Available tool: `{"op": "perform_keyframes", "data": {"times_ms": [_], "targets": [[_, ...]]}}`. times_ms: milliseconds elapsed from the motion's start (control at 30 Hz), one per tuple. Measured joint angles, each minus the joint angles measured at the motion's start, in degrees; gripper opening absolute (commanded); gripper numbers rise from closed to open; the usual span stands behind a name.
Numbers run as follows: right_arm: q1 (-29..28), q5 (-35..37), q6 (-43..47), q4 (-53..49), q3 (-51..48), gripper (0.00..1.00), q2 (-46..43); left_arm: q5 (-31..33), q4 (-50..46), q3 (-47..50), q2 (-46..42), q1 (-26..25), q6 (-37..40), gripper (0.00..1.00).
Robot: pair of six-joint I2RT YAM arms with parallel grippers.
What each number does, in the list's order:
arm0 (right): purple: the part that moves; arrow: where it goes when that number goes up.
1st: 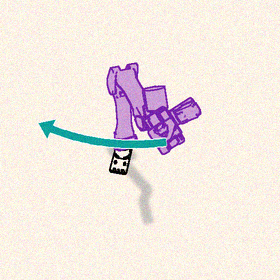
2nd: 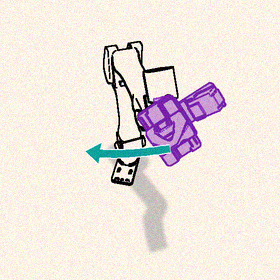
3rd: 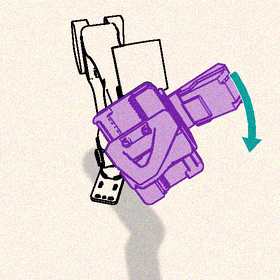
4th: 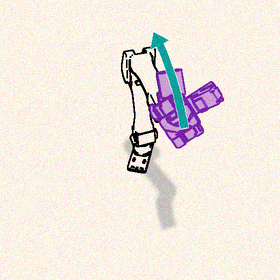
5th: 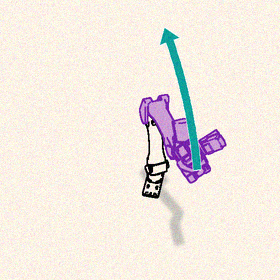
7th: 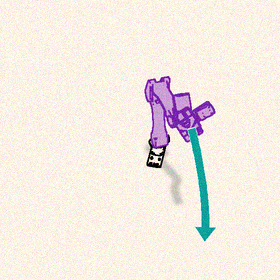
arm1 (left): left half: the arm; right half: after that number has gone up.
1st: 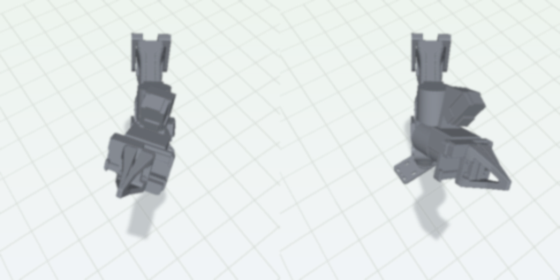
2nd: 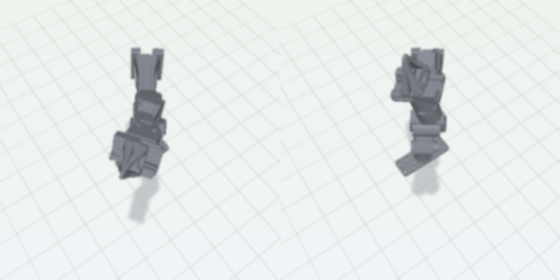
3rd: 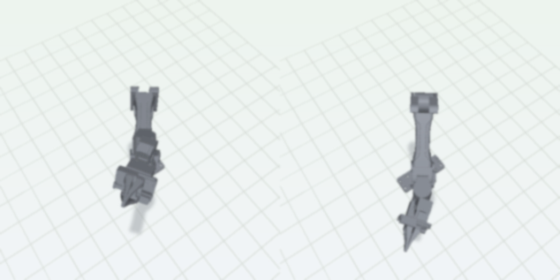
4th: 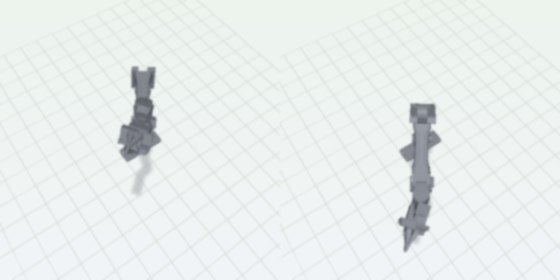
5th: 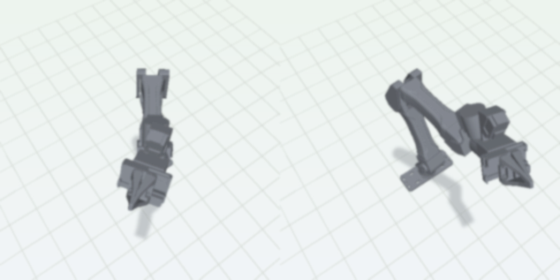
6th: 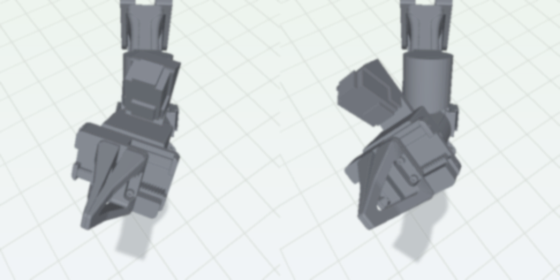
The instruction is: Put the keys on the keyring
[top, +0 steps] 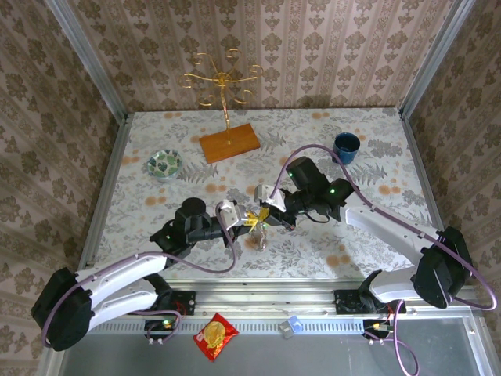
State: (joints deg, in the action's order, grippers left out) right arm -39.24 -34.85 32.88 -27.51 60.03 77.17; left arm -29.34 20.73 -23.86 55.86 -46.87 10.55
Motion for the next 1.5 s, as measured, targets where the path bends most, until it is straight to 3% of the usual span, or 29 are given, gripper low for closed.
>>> {"op": "perform_keyframes", "data": {"times_ms": [67,133,167,300,533,733,1000,1500], "targets": [[0.0,0.0,0.0,0.0,0.0,0.0,0.0,-0.1,-0.4,-0.2,0.0,0.0,0.3,0.0],[0.5,-0.5,-0.5,0.6,-0.2,0.21,-0.1,-0.3,-0.4,-0.2,0.0,0.0,0.3,0.0],[1.0,-1.4,-1.2,1.6,-0.9,0.25,-0.3,-0.4,-0.2,-0.2,0.0,0.0,0.3,0.0],[2.8,-4.6,-4.4,7.0,-4.7,0.27,-1.8,-1.0,0.0,-0.2,0.0,0.0,0.3,0.0],[3.5,-7.8,-7.4,11.2,-6.5,0.22,-1.9,-1.3,2.5,0.0,0.2,0.0,0.2,0.0],[3.7,-9.4,-8.8,12.2,-7.0,0.0,-1.5,-1.1,4.2,1.0,0.4,0.2,-0.3,0.0],[3.8,-9.4,-8.0,12.1,-7.0,0.0,-1.1,-0.4,5.4,1.6,0.4,0.1,-1.0,0.19],[0.4,-0.2,1.4,-1.8,1.6,0.0,0.0,0.6,-1.4,-0.3,0.3,0.0,1.0,0.09]]}}
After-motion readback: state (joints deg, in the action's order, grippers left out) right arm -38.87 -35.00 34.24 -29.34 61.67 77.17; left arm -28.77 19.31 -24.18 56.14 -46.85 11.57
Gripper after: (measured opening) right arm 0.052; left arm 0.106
